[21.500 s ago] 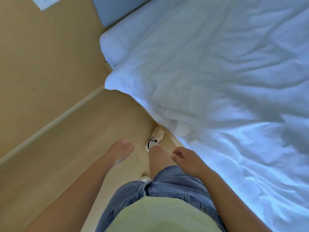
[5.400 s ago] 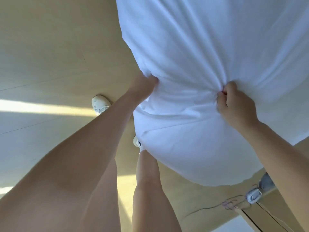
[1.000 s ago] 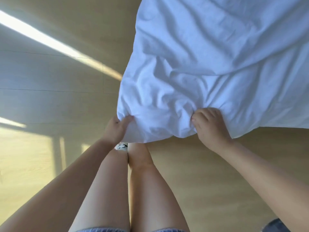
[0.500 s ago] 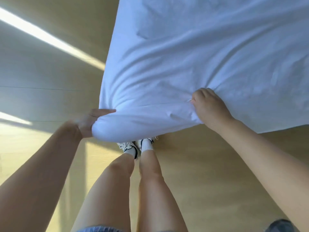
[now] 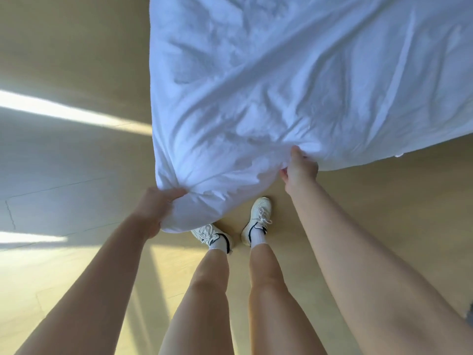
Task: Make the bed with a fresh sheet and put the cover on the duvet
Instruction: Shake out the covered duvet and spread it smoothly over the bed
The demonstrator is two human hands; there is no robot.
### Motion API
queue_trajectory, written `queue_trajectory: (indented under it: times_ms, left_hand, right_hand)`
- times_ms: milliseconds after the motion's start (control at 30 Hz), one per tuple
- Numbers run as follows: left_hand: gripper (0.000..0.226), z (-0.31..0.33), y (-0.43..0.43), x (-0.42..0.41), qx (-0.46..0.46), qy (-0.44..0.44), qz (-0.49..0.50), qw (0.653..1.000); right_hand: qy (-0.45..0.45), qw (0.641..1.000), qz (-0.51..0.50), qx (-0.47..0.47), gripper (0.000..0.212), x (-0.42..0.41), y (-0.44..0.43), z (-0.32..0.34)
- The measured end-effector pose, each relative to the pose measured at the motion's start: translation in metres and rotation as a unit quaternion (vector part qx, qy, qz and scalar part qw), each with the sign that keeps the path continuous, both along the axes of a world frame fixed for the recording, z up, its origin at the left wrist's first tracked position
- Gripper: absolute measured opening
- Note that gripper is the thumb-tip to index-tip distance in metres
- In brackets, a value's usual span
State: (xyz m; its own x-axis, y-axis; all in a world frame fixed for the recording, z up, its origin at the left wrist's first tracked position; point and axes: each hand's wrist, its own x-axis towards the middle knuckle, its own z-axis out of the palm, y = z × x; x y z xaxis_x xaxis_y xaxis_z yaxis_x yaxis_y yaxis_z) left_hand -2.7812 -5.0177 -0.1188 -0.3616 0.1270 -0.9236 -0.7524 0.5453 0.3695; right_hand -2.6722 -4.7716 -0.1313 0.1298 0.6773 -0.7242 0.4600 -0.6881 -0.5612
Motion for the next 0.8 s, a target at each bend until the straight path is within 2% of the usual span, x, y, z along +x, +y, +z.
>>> queue_trajectory:
  times_ms: [67,200,267,400,500,633,733,800]
  left_hand:
    - [0.003,0.0,0.002,-0.002,-0.011,0.008,-0.01,1.0]
    - [0.021,0.003,0.008,-0.007,-0.042,0.021,-0.032,0.998]
    - [0.027,0.003,0.011,-0.007,-0.056,0.027,-0.046,0.997]
    - [0.023,0.003,0.012,-0.007,-0.069,0.03,-0.061,0.995]
    - [0.026,0.004,0.012,-0.002,-0.082,0.035,-0.059,0.994]
    - [0.011,0.001,0.025,0.014,-0.08,0.073,-0.13,0.986]
    - [0.019,-0.007,0.036,0.017,-0.146,0.123,-0.183,0.964]
    - [0.032,-0.015,0.042,0.015,-0.197,0.131,-0.235,0.943]
  right_hand:
    - [-0.037,0.997,0.006,0.064,0.035,0.001,-0.004,-0.006]
    - [-0.071,0.988,0.057,0.122,0.054,0.028,-0.025,0.003]
    - [-0.075,0.978,0.103,0.164,0.058,0.049,-0.033,0.008]
    - [-0.071,0.954,0.191,0.221,0.057,0.07,-0.032,0.02]
    - [-0.101,0.946,0.227,0.206,0.054,0.105,-0.043,0.023]
    - [-0.116,0.971,0.164,0.13,0.049,0.142,-0.047,0.017]
    - [-0.14,0.965,0.204,0.093,0.042,0.12,-0.03,0.006]
    - [-0.156,0.951,0.258,0.068,0.038,0.107,-0.018,-0.002]
